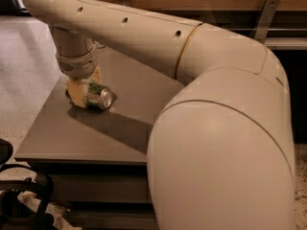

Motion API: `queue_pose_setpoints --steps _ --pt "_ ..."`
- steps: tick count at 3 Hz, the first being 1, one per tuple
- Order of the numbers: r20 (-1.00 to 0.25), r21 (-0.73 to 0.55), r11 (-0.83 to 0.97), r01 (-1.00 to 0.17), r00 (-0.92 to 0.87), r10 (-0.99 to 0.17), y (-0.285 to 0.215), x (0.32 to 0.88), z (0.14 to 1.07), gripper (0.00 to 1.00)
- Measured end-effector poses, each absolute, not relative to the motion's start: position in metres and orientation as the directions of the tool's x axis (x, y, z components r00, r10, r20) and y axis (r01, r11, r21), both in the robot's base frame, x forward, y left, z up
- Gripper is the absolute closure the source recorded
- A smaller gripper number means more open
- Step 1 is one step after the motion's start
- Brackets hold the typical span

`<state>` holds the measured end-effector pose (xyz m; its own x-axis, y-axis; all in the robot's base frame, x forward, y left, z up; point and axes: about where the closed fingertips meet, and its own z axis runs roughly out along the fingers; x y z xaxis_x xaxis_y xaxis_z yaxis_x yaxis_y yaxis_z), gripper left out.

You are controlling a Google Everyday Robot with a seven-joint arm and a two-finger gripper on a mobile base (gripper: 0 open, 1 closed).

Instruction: Place green can upright

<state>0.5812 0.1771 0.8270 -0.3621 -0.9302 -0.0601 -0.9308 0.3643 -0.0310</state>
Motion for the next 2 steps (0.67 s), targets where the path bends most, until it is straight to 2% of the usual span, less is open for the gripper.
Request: queue_pose_setpoints --steps 2 --pt "-0.063 -0.031 0.364 -0.931 -0.362 -0.93 0.1778 0.5816 0.8266 1.0"
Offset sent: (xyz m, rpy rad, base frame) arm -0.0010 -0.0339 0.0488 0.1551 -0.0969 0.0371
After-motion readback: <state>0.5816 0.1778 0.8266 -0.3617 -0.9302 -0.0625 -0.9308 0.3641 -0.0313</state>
